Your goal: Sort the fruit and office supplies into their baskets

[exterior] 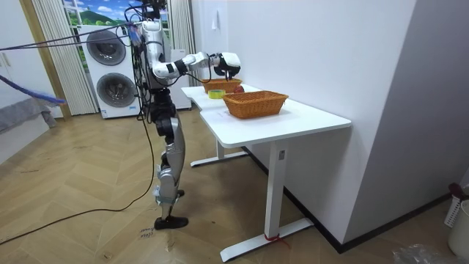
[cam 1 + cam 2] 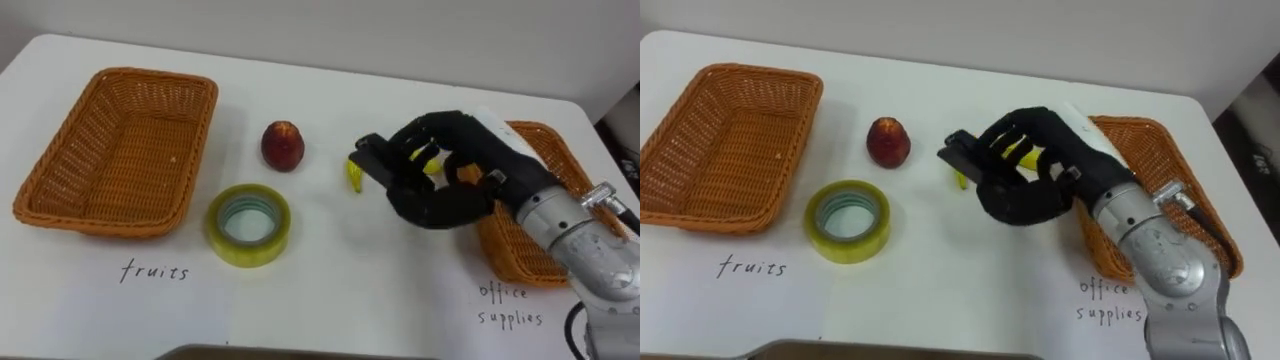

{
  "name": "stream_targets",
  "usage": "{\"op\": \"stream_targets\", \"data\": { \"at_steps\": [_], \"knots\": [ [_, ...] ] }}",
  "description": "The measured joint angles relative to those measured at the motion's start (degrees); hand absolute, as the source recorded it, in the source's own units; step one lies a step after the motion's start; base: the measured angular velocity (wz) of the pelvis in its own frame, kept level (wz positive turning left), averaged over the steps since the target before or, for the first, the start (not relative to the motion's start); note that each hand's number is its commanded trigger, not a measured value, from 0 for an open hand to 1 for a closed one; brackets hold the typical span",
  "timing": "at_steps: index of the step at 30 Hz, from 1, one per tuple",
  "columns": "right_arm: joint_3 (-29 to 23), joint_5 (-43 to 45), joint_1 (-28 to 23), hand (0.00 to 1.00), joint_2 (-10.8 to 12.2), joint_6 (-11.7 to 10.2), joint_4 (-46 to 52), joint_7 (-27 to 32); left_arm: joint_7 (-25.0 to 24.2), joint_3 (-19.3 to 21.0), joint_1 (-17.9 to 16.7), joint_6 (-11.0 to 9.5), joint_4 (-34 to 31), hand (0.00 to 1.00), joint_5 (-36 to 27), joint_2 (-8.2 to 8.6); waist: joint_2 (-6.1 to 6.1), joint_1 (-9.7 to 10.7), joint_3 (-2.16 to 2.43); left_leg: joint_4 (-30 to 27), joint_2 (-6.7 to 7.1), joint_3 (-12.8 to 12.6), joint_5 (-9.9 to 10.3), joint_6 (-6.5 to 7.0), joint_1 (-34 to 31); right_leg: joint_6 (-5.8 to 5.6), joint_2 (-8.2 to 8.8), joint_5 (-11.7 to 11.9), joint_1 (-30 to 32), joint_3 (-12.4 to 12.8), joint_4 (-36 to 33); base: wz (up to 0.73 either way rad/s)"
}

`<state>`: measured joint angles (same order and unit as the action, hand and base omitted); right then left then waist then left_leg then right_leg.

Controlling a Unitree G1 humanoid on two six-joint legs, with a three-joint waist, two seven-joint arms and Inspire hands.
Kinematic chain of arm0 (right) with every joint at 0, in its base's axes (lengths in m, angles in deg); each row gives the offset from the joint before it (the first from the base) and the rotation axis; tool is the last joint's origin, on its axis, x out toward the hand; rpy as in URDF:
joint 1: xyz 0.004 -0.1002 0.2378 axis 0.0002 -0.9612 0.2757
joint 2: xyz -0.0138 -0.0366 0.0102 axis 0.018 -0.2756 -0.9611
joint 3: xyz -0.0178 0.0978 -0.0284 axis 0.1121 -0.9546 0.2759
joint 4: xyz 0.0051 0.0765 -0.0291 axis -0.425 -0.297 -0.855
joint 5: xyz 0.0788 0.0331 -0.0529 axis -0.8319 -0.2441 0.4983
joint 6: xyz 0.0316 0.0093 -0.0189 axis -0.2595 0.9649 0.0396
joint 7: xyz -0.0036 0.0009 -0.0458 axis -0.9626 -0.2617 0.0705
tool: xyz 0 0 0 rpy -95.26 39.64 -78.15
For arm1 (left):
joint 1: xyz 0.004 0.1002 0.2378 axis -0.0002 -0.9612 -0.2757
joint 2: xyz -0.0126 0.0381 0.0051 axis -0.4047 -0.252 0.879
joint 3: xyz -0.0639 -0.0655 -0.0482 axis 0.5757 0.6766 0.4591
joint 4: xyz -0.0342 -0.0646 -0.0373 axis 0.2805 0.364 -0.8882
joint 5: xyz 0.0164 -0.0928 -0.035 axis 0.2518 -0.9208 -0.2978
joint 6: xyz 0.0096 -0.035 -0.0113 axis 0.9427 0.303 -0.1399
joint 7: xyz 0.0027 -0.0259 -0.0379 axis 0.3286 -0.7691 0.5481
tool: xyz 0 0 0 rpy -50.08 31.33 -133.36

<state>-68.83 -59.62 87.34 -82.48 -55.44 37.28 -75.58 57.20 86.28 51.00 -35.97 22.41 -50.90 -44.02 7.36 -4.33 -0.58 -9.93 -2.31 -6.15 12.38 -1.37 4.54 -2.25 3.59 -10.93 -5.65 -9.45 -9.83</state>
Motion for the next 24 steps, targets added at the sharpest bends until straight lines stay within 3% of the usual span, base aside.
{"op": "stream_targets", "data": {
  "at_steps": [3,8,13,24],
  "knots": [
    [-2.38,0.00,0.00,1.00,-0.01,-0.29,-0.02,3.87,0.01,0.39,-0.24,0.10,0.01,0.00,0.01,0.40,-0.07,0.28,0.08,-0.06,-0.01,0.01,0.00,0.00,-0.01,0.01,-0.01,0.00,-0.02,-0.07,-0.04,0.00],
    [-5.17,0.27,0.25,1.00,-0.23,-0.66,-0.02,9.71,-0.14,0.75,-1.18,0.38,0.05,0.00,0.57,0.60,-0.15,2.23,0.90,-0.08,-0.01,0.05,0.00,0.00,0.04,0.01,-0.01,0.01,-0.11,-0.15,-0.04,0.00],
    [-5.80,0.03,0.22,1.00,-0.40,-0.69,-0.14,14.72,-0.69,1.05,-1.79,0.55,-0.08,0.00,1.84,0.59,-0.18,3.95,0.88,-0.33,-0.03,-0.10,0.00,0.00,0.23,0.01,0.00,0.01,-0.20,0.00,0.03,0.00],
    [-9.97,-5.62,0.15,1.00,-1.36,-1.92,-5.37,21.56,-0.74,3.61,-2.38,0.52,-0.95,0.00,1.67,0.59,0.35,4.29,0.58,-0.60,-0.05,0.02,0.00,0.00,0.26,0.05,0.00,0.04,-0.45,0.06,-0.13,0.00]
  ]
}}
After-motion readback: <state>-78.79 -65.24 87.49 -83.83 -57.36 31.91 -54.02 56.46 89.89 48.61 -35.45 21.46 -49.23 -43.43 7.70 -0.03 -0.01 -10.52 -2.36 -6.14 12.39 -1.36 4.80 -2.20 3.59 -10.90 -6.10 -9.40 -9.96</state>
